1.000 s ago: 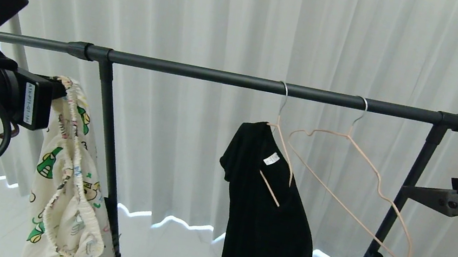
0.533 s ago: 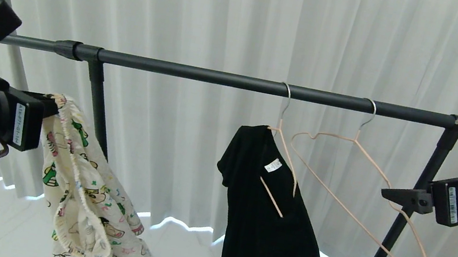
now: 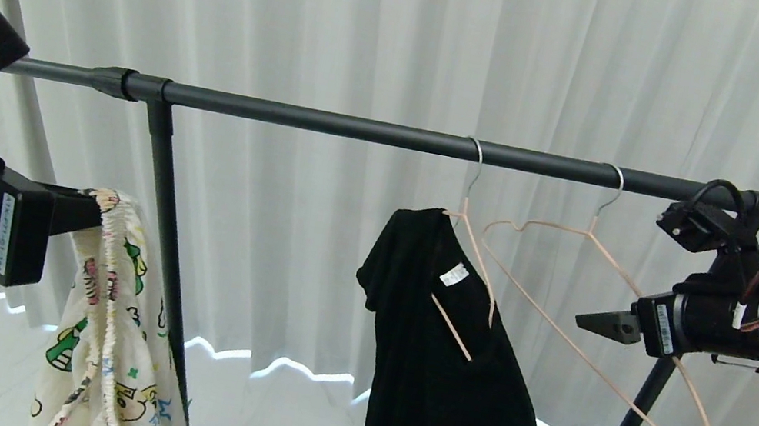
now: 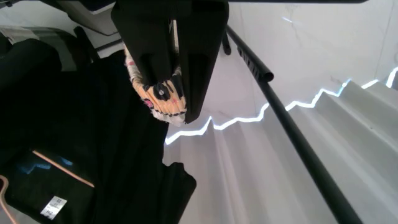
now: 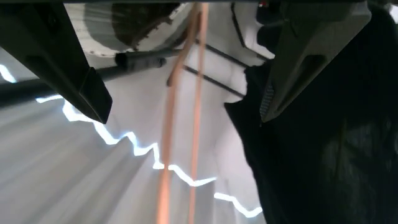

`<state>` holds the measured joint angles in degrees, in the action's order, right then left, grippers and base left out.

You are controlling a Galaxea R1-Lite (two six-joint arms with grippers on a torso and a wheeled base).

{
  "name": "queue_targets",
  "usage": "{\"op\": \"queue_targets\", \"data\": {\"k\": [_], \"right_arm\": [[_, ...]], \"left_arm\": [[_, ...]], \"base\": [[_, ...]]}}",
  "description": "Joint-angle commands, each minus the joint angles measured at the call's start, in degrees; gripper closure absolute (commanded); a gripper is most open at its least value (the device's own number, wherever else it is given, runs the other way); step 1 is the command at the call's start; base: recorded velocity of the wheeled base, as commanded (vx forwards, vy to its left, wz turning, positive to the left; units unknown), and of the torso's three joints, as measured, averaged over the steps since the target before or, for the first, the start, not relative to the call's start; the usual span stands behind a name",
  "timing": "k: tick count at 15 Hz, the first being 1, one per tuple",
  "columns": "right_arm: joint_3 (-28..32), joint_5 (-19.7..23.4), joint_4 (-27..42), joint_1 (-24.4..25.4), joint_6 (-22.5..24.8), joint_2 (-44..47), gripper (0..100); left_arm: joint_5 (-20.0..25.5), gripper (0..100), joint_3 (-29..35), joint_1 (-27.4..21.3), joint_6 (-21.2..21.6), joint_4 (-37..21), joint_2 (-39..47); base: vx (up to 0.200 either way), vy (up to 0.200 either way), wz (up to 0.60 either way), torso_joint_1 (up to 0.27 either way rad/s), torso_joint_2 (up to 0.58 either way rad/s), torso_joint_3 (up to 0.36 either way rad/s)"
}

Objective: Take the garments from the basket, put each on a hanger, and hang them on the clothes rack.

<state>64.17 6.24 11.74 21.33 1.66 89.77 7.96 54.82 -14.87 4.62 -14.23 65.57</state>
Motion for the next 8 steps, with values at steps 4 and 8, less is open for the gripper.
{"op": "queue_targets", "data": {"k": [4,8], "right_arm": [[1.31,2.64,-0.4,-0.15,-2.45,3.48,0],[1.22,3.95,-0.31,-1.03,-2.62,4.27,0]], "left_arm": [[0.04,100,0.29,-0.07,-0.05,-0.01,0.87],[0.04,100,0.29,-0.07,-0.05,-0.01,0.87]], "base": [[0.0,0.0,0.0,0.0,0.0,0.0],[0.0,0.0,0.0,0.0,0.0,0.0]]}}
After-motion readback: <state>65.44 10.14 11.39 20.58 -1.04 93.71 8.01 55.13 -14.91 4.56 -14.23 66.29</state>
